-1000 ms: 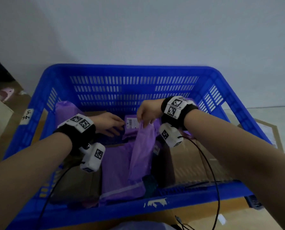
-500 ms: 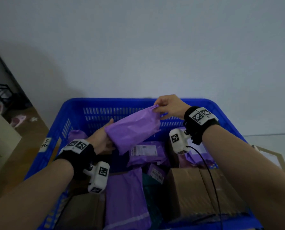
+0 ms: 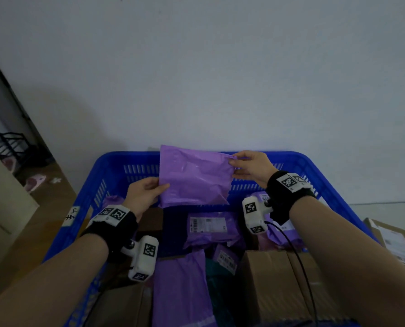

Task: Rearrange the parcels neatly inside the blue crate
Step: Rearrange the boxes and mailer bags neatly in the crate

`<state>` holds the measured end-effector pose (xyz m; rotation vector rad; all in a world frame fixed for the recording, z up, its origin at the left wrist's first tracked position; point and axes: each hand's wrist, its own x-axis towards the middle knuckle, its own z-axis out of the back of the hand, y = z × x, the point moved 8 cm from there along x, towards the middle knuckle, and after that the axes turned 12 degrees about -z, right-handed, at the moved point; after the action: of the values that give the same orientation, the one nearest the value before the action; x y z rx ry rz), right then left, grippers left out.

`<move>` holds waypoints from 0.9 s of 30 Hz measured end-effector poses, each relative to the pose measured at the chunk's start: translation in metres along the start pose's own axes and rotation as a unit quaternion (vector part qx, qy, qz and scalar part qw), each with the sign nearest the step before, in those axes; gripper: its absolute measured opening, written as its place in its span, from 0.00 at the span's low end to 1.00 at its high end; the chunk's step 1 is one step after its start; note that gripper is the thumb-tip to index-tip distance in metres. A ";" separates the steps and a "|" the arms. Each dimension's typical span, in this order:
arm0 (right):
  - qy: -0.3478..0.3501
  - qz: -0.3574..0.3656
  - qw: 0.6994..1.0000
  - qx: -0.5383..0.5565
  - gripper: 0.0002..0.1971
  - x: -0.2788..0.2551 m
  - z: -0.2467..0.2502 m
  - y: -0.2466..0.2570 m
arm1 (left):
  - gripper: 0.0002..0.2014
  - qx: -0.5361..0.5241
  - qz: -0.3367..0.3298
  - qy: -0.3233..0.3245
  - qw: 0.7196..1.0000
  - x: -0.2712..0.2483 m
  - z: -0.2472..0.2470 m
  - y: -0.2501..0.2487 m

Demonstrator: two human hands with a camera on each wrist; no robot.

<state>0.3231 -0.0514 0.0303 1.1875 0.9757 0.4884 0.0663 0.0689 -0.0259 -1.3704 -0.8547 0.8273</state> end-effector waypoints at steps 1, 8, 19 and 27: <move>0.011 0.004 1.000 0.016 0.07 -0.001 -0.001 0.001 | 0.03 -0.006 0.001 -0.003 1.000 0.002 0.001 -0.001; 0.016 0.076 0.995 -0.063 0.28 -0.008 0.006 0.007 | 0.03 -0.033 -0.001 -0.020 0.999 0.010 0.011 -0.013; -0.050 0.246 0.918 -0.308 0.23 -0.024 -0.019 0.007 | 0.11 -0.115 0.086 0.010 0.990 0.010 0.005 -0.013; -0.022 0.175 0.977 -0.122 0.06 -0.018 -0.020 0.004 | 0.10 -0.175 0.093 0.015 0.980 0.010 0.003 -0.016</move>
<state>0.2982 -0.0529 0.0398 1.1440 0.6452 0.8345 0.0685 0.0782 -0.0093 -1.7893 -0.8858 0.8221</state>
